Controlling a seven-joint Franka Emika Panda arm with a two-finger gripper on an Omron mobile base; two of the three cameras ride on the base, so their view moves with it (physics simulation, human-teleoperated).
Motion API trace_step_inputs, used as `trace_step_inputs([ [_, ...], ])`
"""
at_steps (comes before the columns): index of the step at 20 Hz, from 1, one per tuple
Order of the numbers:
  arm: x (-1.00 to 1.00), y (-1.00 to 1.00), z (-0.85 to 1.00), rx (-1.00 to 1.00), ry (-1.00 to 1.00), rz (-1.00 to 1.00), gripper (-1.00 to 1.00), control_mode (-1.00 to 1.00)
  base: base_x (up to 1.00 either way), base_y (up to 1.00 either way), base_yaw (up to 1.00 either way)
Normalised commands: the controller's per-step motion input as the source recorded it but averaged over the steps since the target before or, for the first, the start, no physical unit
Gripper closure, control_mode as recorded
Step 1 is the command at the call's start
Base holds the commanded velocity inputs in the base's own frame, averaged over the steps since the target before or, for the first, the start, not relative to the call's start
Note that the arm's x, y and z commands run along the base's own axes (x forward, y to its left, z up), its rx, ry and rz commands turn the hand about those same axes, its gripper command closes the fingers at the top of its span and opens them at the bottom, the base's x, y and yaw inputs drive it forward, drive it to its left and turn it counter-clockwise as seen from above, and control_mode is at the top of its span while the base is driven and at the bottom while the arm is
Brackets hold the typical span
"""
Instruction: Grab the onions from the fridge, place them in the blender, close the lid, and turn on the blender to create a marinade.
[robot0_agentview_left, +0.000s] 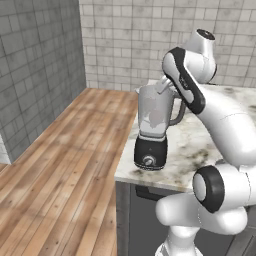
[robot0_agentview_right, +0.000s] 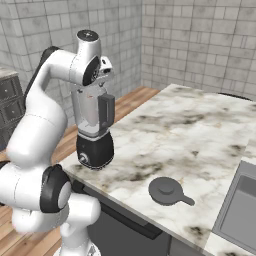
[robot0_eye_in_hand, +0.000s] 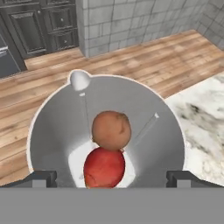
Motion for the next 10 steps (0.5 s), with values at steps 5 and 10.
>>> trace_step_inputs([
  [5, -0.94, -0.58, 0.00, 0.01, -0.08, -0.09, -1.00, -1.00, 0.00, 0.00, 0.00],
  [10, -0.78, -0.77, 0.00, 0.00, -0.09, -0.01, -1.00, -1.00, 0.00, 0.00, 0.00],
])
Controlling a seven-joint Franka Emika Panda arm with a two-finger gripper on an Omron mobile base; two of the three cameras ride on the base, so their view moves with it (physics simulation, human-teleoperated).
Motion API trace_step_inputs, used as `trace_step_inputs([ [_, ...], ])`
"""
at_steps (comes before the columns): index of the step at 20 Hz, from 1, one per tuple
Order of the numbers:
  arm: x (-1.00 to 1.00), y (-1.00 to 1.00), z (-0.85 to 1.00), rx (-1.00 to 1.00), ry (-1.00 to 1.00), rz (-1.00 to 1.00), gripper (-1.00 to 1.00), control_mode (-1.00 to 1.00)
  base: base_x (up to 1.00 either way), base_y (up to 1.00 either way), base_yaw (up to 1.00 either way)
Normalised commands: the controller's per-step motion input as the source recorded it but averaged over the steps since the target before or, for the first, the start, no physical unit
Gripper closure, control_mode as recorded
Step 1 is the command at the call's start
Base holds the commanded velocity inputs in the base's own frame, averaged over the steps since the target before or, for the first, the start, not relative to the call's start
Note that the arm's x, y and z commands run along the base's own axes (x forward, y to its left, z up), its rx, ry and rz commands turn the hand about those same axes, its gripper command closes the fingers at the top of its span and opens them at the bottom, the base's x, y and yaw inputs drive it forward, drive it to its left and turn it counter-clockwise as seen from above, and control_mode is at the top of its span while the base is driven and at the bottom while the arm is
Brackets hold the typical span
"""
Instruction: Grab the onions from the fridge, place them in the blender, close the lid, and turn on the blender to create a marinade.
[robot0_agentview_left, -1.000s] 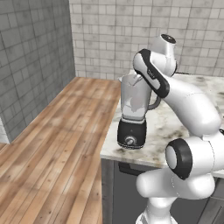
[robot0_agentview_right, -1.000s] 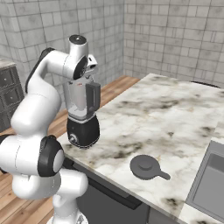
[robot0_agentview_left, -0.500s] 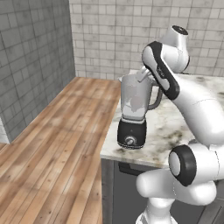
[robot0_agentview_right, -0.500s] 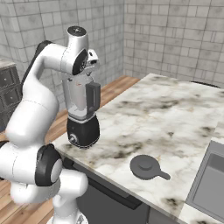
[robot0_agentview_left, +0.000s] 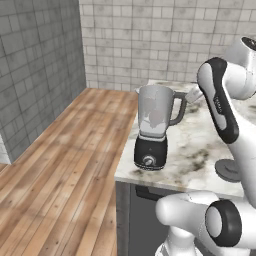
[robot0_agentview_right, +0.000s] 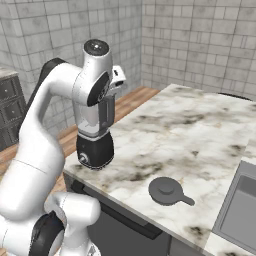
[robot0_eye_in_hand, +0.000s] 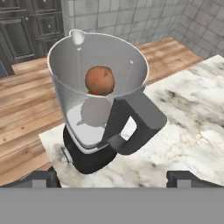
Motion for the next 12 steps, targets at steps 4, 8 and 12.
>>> trace_step_inputs([
  [4, -0.65, -0.98, -0.07, -0.01, 0.00, 0.10, -1.00, -1.00, 0.00, 0.00, 0.00],
  [8, -0.59, -0.95, -0.31, -0.09, 0.08, 0.15, -1.00, -1.00, 0.00, 0.00, 0.00],
  [12, -0.57, -0.92, -0.43, -0.12, 0.10, 0.15, -1.00, -1.00, 0.00, 0.00, 0.00],
])
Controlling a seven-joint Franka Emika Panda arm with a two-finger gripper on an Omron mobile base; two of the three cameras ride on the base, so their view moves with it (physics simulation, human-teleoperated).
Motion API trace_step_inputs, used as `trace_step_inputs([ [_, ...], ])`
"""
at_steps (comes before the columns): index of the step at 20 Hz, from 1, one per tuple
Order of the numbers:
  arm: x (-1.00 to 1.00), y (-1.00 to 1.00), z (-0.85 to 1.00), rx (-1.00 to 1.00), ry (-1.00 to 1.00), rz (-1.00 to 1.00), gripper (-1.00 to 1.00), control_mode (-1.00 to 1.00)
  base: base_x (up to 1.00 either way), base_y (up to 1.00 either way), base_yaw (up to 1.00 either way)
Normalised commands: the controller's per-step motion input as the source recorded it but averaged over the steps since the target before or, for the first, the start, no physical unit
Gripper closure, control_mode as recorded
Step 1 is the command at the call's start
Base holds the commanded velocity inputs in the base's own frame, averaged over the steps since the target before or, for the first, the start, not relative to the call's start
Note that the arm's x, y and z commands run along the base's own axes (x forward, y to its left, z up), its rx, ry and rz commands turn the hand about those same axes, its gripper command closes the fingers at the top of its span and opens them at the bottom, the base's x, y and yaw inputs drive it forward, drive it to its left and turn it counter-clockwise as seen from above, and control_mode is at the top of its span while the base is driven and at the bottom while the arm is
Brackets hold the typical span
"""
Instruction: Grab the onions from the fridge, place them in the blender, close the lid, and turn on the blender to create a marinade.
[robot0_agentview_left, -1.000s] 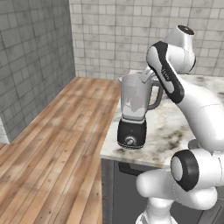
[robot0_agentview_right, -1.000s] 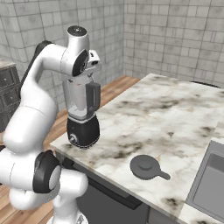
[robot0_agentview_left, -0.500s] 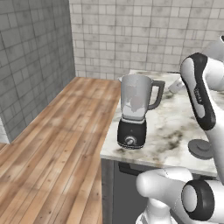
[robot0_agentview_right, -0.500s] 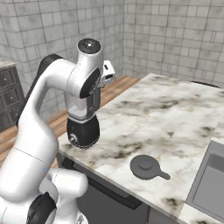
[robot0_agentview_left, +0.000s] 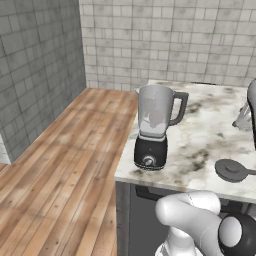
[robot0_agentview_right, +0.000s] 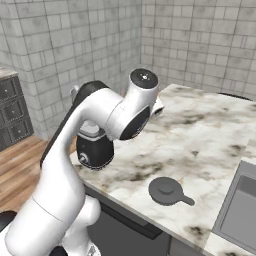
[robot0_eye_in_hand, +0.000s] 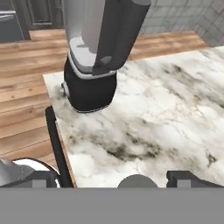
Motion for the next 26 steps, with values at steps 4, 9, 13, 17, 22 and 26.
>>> trace_step_inputs([
  [4, -0.42, -0.72, -0.48, -0.12, 0.06, 0.12, -1.00, -1.00, 0.00, 0.00, 0.00],
  [9, -0.29, -0.60, -0.43, -0.10, 0.01, 0.01, -1.00, -1.00, 0.00, 0.00, 0.00],
  [13, -0.11, -0.66, -0.83, -0.01, 0.00, 0.03, -1.00, -1.00, 0.00, 0.00, 0.00],
  [17, 0.00, -0.49, -0.75, -0.02, 0.00, 0.07, -1.00, -1.00, 0.00, 0.00, 0.00],
  [22, 0.00, -0.46, -0.65, -0.08, 0.08, 0.05, -1.00, -1.00, 0.00, 0.00, 0.00],
  [26, 0.00, -0.37, -0.52, -0.15, 0.14, 0.05, -1.00, -1.00, 0.00, 0.00, 0.00],
])
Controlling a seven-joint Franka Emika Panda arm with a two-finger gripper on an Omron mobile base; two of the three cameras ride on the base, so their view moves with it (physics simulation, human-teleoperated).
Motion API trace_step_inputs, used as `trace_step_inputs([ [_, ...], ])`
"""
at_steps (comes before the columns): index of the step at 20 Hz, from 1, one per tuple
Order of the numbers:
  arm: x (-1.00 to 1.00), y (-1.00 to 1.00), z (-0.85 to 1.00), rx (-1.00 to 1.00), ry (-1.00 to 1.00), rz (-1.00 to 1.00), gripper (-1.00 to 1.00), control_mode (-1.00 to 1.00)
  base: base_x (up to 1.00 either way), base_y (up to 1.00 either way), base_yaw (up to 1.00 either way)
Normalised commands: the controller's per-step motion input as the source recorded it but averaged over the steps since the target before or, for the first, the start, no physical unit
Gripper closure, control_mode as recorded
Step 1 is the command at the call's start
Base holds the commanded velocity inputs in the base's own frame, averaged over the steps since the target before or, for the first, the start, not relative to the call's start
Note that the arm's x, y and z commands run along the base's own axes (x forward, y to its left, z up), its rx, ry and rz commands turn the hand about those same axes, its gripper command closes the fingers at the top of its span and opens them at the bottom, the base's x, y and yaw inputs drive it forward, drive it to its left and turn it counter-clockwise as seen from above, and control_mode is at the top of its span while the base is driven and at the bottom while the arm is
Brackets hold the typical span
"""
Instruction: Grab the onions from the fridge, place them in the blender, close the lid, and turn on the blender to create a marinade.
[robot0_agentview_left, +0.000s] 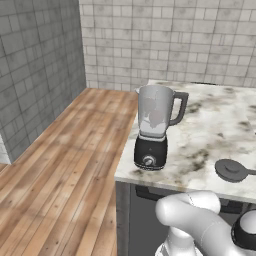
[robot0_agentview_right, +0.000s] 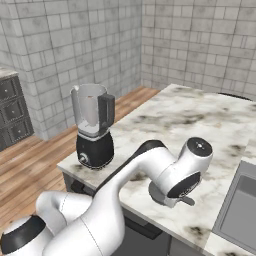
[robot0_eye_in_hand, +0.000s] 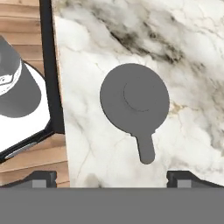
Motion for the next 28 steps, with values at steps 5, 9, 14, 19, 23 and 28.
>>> trace_step_inputs([
  [5, 0.00, -0.15, -0.36, -0.16, 0.17, 0.04, -1.00, -1.00, 0.00, 0.00, 0.00],
  [9, 0.02, 0.00, -0.16, -0.02, 0.08, 0.02, -1.00, -1.00, 0.00, 0.00, 0.00],
  [14, 0.06, 0.00, -0.11, 0.08, 0.01, 0.00, -1.00, -1.00, 0.00, 0.00, 0.00],
  [19, 0.20, 0.00, -0.07, 0.15, 0.00, 0.00, -1.00, -1.00, 0.00, 0.00, 0.00],
  [23, 0.23, 0.00, -0.01, 0.09, 0.02, 0.02, -1.00, -1.00, 0.00, 0.00, 0.00],
  [28, 0.14, 0.00, -0.07, 0.01, 0.02, 0.05, -1.00, -1.00, 0.00, 0.00, 0.00],
])
